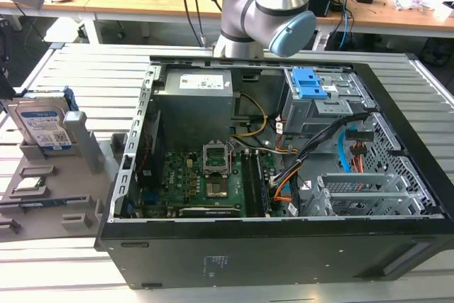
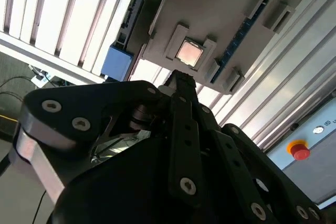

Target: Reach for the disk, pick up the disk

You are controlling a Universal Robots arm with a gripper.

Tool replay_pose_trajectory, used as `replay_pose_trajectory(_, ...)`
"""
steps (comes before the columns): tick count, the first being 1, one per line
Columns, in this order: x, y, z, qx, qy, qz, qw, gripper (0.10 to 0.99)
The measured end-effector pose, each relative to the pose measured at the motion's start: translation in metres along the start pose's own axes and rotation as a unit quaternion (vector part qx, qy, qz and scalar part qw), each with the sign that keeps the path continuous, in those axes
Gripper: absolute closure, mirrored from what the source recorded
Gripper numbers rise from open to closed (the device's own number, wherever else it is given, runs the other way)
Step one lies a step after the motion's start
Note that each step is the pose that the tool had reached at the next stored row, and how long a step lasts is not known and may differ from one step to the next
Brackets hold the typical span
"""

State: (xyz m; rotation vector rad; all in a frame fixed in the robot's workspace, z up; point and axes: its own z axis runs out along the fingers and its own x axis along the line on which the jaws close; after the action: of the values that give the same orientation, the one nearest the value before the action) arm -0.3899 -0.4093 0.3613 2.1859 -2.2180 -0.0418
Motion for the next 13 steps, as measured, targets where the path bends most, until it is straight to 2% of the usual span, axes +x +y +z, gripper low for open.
replay_pose_trajectory(8, 0.0, 0.0, 0.0, 0.0, 0.0, 0.0, 1.0, 0.973)
replay_pose_trajectory(11, 0.0, 0.0, 0.0, 0.0, 0.0, 0.0, 1.0, 0.792)
replay_pose_trajectory(12, 0.0, 0.0, 0.0, 0.0, 0.0, 0.0, 1.0, 0.792)
replay_pose_trajectory(13, 0.0, 0.0, 0.0, 0.0, 0.0, 0.0, 1.0, 0.729)
